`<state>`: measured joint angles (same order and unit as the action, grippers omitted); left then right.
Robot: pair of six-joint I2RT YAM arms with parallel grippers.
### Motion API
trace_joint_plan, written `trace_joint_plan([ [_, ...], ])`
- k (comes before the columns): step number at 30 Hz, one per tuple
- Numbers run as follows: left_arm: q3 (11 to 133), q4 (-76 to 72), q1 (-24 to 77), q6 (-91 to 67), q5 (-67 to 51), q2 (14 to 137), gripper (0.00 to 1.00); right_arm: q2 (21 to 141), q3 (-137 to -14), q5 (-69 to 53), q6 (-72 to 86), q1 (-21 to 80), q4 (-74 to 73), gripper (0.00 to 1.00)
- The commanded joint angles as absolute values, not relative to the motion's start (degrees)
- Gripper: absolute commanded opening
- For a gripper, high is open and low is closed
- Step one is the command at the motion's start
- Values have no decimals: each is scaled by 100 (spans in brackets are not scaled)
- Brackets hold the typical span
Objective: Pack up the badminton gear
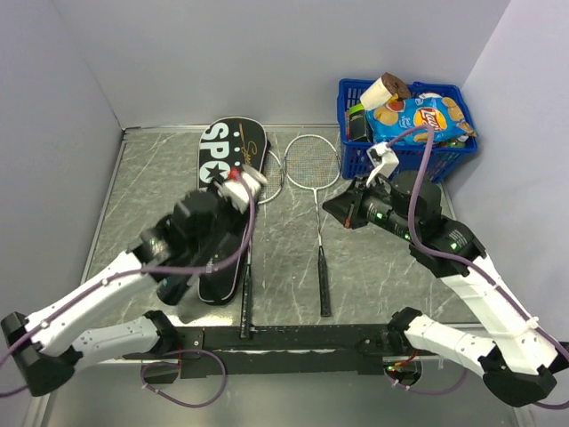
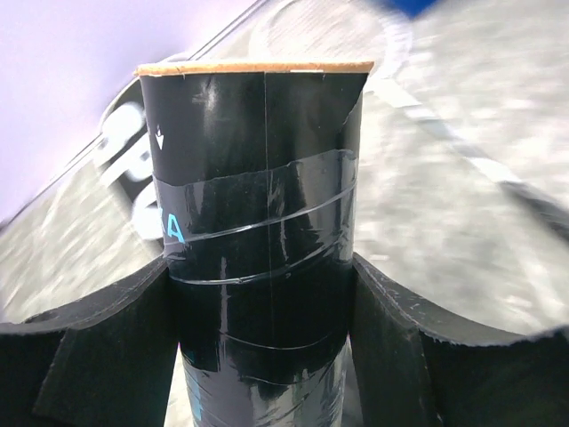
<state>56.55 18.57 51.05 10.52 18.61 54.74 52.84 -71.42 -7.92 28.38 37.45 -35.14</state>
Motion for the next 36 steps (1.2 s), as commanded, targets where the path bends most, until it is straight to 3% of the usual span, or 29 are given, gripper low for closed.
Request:
trace_joint_plan([
  [1,6353,1898,3879,1362,1574,5870,1,5072,-6787,-782,2742,3709,-3753,0],
  [6,6880,1740,2121,1336,618,6582,1,4843,-6066,-1151,2988,3700,-3551,0],
  [10,7355,1635,1049,1196,536,7651,1,4606,-5354,-1423,3233,3709,-3437,0],
  [19,8928,2152,10,545,1194,10235,4,4316,-4465,-1723,3516,3779,-3304,0],
  [26,9553,2188,-518,290,1020,11223,38,4079,-4263,-1617,3402,3797,-3647,0],
  [30,9650,2189,-571,255,1054,11583,55,3999,-4184,-1591,3375,3797,-3735,12],
  [31,9711,2171,-571,255,1124,11610,96,3999,-4166,-1591,3375,3797,-3735,15],
  [36,9966,2180,-571,281,1134,11436,97,4017,-4034,-1608,3419,3797,-3674,22],
])
